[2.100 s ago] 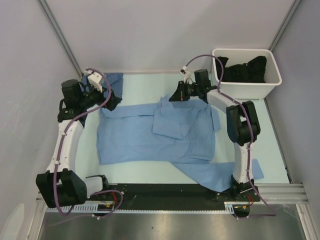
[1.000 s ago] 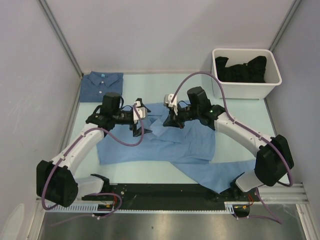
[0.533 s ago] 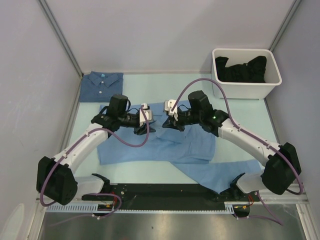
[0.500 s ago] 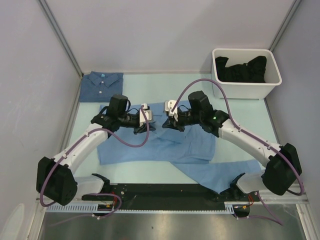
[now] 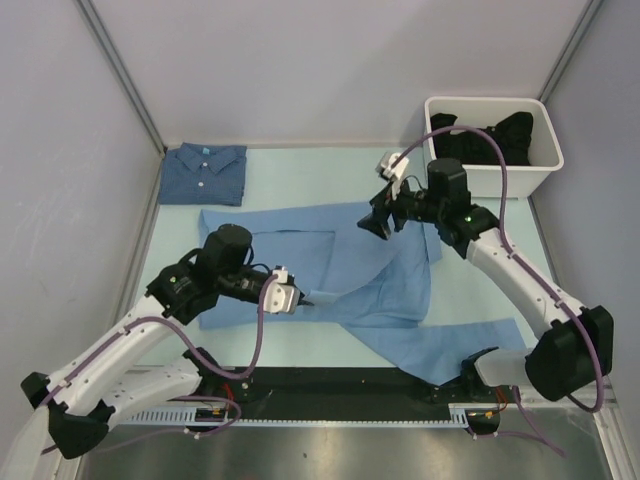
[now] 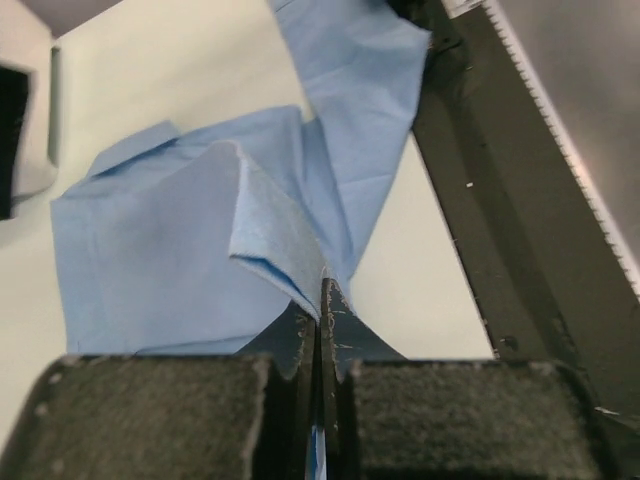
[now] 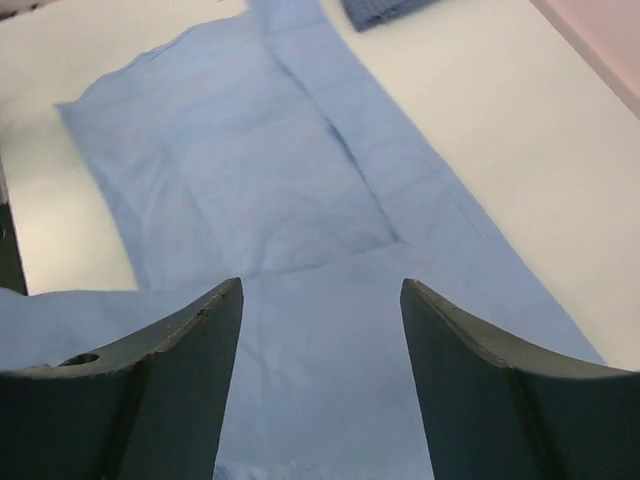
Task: Fold and stack the long sleeve shirts
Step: Fold the shirt
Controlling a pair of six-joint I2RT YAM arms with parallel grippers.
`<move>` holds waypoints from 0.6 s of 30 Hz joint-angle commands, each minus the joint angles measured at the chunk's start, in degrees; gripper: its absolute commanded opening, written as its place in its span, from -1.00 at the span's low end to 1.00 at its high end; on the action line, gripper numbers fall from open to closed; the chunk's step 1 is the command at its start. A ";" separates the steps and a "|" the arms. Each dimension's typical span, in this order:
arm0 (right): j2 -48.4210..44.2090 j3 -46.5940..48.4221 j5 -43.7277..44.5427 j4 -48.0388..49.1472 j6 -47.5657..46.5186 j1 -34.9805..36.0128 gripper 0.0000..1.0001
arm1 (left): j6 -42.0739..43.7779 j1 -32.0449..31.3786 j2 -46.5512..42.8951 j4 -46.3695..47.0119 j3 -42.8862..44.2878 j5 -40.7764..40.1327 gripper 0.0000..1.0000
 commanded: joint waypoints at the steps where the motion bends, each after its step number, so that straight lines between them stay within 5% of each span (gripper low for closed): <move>1: 6.25 4.65 -0.47 0.14 6.67 -5.64 0.36 | -2.01 -4.90 1.27 -1.43 2.47 -0.02 -0.97; 9: 23.21 13.61 -4.78 -1.18 9.05 -9.16 0.08 | -10.77 -9.04 5.23 5.48 2.83 -3.00 -0.93; 18: 32.89 26.17 -6.90 -10.14 9.15 -14.44 0.38 | -29.86 6.67 10.93 27.29 -4.82 -14.15 -1.00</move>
